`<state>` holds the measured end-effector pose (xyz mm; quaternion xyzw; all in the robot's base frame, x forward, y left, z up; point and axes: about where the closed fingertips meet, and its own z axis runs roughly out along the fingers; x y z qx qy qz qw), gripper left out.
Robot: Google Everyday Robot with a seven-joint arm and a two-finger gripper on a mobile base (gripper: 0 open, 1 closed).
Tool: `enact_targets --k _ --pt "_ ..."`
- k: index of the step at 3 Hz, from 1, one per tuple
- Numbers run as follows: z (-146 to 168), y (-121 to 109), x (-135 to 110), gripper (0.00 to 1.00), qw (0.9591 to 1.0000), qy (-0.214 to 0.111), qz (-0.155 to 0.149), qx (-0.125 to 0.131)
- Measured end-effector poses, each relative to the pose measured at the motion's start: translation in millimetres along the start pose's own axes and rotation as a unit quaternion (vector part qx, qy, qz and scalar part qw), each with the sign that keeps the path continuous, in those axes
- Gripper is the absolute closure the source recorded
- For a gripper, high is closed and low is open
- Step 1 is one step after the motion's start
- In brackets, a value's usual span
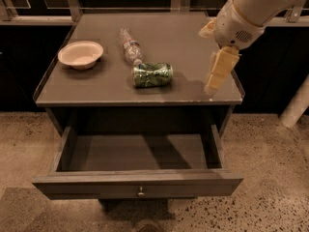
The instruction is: Place green can into top drawer
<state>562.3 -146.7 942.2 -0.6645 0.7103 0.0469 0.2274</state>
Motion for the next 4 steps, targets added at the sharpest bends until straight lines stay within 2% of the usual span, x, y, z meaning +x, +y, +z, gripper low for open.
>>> enact_targets --k 1,2,3,4 --pt "10 -6 1 0.00 1.0000 -0.004 0.002 -0.004" --pt "10 1 3 0.00 0.9996 -0.020 0.020 0.005" --pt "40 -10 -12 0.00 0.9982 -0.056 0.012 -0.018" --pt "81 -27 -30 0.00 0.9948 -0.085 0.002 -0.055"
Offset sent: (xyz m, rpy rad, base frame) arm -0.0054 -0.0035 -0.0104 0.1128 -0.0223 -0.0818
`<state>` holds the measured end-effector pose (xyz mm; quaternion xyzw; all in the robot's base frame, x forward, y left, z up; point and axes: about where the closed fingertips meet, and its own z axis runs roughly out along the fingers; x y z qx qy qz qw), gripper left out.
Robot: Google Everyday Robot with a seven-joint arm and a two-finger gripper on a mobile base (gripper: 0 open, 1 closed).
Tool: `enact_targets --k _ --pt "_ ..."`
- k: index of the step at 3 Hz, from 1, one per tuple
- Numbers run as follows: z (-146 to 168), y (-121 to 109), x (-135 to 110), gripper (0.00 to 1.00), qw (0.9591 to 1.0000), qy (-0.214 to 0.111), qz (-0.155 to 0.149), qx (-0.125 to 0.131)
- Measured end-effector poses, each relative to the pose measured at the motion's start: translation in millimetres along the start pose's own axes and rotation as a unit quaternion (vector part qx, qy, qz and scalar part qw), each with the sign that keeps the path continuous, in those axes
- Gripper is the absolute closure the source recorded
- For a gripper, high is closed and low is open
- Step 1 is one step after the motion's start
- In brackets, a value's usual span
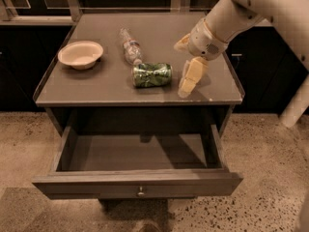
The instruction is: Place green can into top drawer
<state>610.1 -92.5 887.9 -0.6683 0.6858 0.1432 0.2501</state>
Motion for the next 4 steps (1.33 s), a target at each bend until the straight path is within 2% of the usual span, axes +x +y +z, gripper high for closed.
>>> enact_targets --k 1,2,4 --pt "38 -19 -16 0.00 0.9990 -0.025 -0.018 -0.034" --pt "64 -32 -28 0.00 0.9973 -0.041 -0.029 -0.053" --pt "65 -33 -28 0.42 0.9973 -0.042 -0.029 -0.053"
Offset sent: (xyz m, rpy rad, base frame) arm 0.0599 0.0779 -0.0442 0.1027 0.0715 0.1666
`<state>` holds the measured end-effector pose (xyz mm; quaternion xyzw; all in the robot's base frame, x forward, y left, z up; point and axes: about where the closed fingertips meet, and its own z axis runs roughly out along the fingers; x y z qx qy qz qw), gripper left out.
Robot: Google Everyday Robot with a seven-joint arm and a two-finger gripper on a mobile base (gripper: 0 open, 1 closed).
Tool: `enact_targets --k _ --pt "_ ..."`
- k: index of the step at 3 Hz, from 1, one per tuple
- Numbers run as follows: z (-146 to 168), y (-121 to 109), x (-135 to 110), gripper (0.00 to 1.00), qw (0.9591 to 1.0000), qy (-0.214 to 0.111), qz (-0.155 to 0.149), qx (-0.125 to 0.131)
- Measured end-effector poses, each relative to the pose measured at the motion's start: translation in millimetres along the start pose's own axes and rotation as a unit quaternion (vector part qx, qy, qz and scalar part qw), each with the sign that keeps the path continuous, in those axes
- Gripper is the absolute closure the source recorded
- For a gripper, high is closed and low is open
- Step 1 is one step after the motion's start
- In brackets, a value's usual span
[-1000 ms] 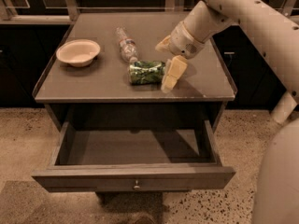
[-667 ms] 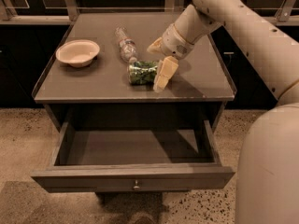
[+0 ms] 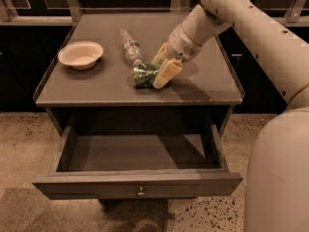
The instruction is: Place green can into top drawer
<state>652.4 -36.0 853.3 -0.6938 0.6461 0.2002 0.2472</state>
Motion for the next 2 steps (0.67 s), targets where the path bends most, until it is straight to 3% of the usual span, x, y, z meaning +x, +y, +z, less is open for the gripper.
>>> enact_targets --k 2 --pt "0.1 0.0 0.0 0.88 1.0000 0.000 0.000 0.000"
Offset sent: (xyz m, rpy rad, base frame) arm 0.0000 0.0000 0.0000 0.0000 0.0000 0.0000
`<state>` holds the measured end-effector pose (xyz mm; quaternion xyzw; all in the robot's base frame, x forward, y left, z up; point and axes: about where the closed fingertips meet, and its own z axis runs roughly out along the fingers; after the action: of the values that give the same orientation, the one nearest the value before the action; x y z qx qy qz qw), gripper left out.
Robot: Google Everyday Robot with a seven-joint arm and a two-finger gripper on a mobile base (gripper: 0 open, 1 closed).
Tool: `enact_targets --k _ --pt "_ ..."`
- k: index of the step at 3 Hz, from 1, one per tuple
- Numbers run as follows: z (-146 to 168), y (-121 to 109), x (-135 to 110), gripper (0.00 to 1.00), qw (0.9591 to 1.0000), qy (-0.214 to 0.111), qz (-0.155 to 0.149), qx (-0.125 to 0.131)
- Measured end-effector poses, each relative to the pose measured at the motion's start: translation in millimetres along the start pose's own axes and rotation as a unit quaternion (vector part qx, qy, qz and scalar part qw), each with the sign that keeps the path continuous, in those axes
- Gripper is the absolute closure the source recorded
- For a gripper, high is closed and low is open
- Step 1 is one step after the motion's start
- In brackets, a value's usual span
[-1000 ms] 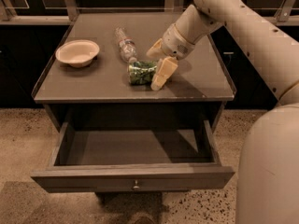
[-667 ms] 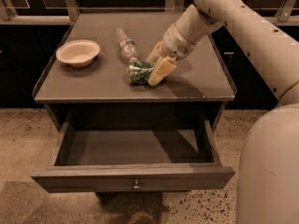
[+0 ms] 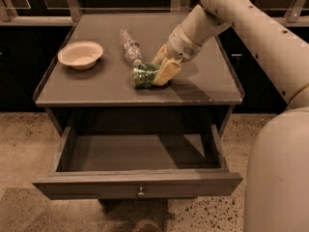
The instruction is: Place green can into top drawer
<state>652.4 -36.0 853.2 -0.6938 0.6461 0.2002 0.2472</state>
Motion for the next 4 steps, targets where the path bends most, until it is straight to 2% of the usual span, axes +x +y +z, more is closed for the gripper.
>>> enact_targets --k 1,2,3,4 --pt "2 -4 -7 1.00 0.9999 0.003 -0.009 -0.006" --pt "-26 10 -11 1.00 0.9995 0.015 0.010 0.025" --pt "-73 57 -23 1.00 0.9947 0.015 0.056 0.085" --pt "-101 110 -32 1.00 0.9847 -0.001 0.107 0.138"
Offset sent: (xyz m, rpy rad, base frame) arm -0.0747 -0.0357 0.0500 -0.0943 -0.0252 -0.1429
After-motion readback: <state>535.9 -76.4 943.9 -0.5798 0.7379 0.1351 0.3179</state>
